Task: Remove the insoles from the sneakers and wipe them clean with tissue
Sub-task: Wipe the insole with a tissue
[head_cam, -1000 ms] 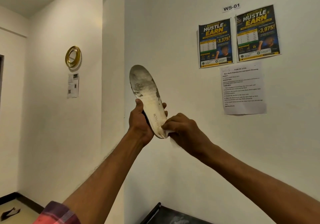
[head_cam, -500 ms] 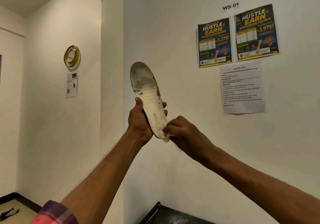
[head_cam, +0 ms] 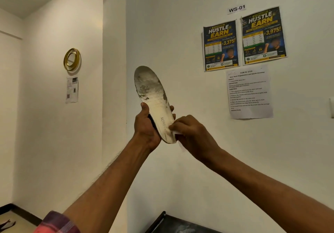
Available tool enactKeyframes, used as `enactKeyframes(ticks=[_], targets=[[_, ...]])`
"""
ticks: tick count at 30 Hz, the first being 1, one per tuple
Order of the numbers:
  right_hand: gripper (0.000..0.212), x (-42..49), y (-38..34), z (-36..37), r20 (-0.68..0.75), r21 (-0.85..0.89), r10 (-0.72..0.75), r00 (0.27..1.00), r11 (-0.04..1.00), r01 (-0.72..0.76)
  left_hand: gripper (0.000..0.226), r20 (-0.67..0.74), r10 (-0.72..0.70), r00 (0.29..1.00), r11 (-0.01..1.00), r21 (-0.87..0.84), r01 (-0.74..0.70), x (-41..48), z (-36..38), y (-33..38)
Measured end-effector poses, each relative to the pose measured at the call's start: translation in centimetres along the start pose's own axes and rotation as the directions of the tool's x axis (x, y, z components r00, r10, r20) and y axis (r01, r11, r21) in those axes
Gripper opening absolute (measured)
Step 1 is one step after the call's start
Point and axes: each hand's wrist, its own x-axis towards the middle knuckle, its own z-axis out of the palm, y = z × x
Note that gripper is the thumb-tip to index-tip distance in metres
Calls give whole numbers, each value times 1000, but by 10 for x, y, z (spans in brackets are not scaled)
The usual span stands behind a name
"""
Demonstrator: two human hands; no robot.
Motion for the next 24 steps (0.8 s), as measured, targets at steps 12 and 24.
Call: enactKeyframes(ticks=[12, 24], targets=[[18, 13, 6, -6, 114, -58, -138, 984, 988, 145, 68, 18, -52, 999, 999, 14, 51, -9, 9, -9], [17, 42, 17, -12, 15, -47, -3, 1000, 999, 4, 55, 62, -53, 997, 998, 32, 51, -14, 11, -20]])
